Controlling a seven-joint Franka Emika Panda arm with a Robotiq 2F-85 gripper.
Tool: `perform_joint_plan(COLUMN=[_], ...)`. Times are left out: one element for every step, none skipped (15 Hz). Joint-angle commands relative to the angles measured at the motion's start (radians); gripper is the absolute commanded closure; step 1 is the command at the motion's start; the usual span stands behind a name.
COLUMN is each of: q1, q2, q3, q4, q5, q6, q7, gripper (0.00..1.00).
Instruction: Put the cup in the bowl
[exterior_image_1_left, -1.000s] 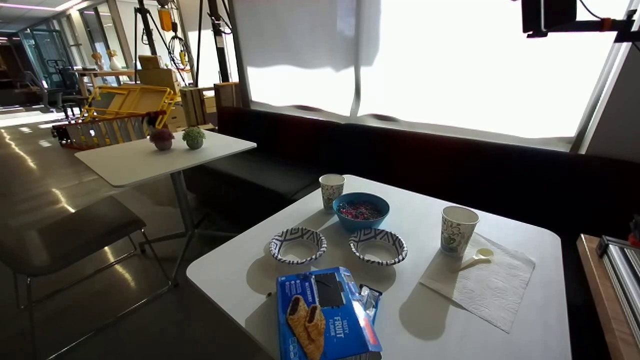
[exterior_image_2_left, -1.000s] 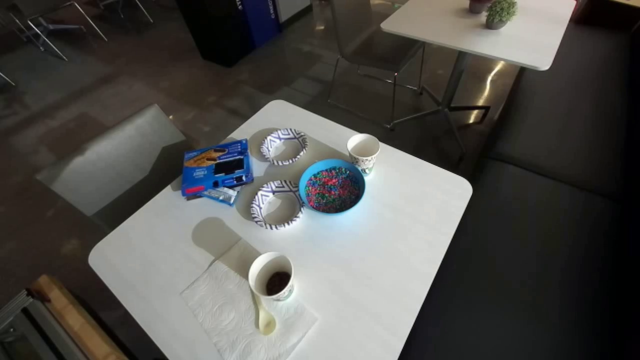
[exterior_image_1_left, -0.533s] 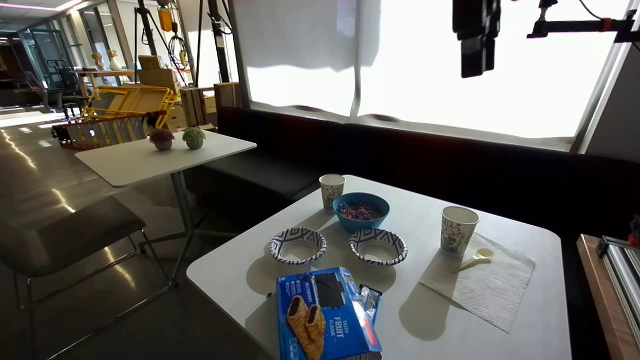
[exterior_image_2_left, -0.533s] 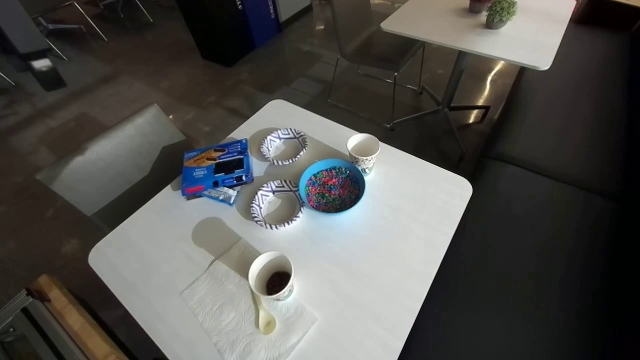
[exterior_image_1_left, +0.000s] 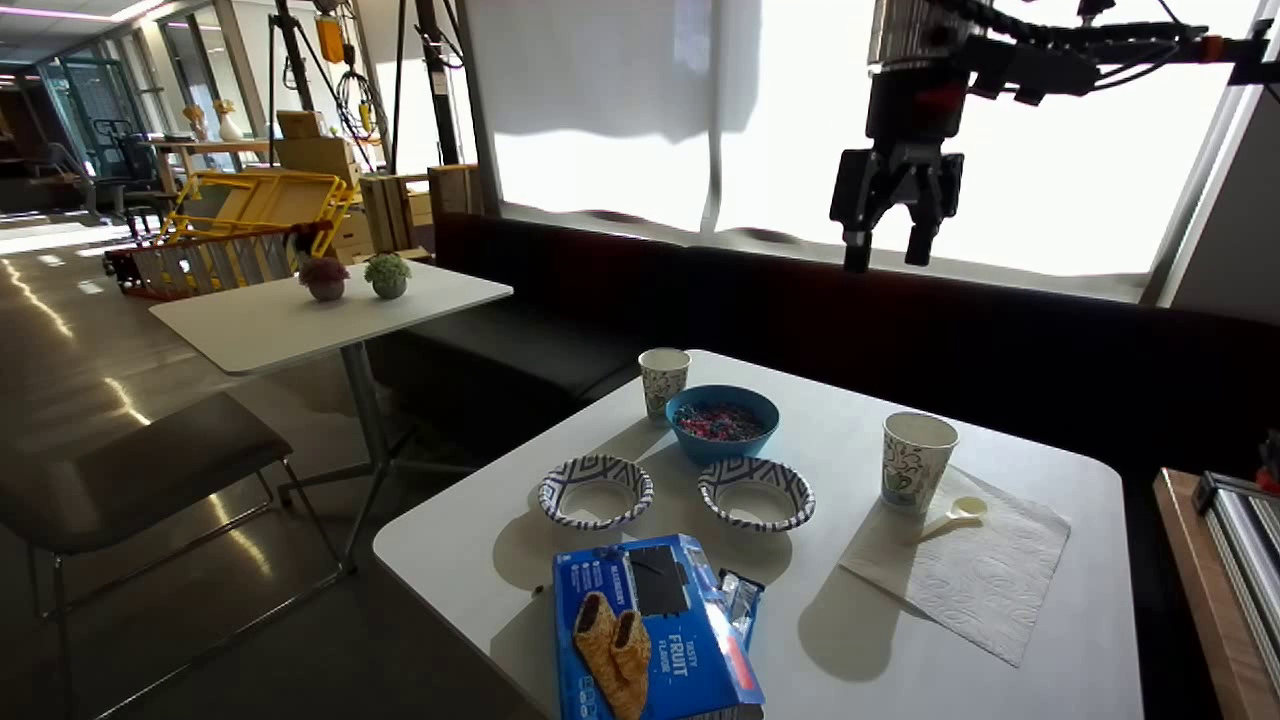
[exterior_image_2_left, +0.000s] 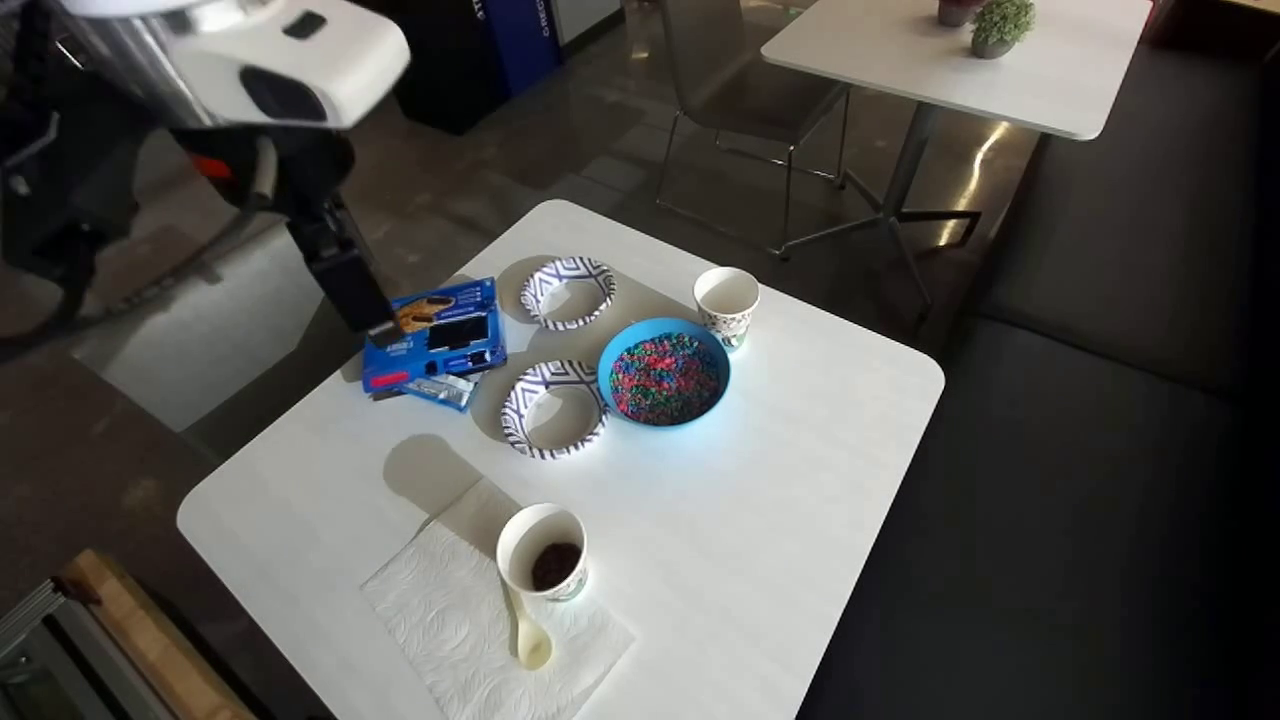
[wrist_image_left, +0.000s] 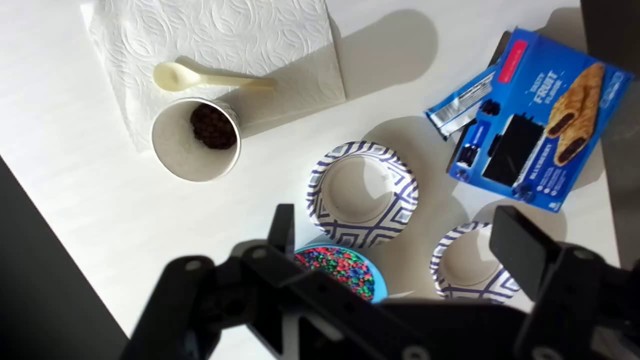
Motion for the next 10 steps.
perform_joint_plan(q1=[-0.048,-0.068,-0.089,-0.107,-0.123,-0.136,-0.148,-0.116,-0.124,-0.128], q2=[0.046,0.064,0.084,0.105,0.128,0.149,0.171,0.134,0.152,0.165], q3=[-0.021,-0.016,-0.011,-0.007,-0.006,-0.006,-0.006,-0.027,-0.029,-0.030], q4=[-0.098,-0.126,-0.147,-0.165,-0.180,-0.191,-0.200,-0.179,-0.187,-0.189], q5=[-0.017,-0.049,-0.084,-0.120,-0.152,-0.188,-0.228,-0.168,-0.192,-0.202], q6=[0.163,0.215,0.263,0.309,0.345,0.376,0.406,0.348,0.370,0.381], q7=[0.056,0.084,0.116,0.151,0.188,0.220,0.250,0.179,0.201,0.210], gripper=[0.00,0.00,0.00,0.00,0.00,0.00,0.00,0.00,0.00,0.00])
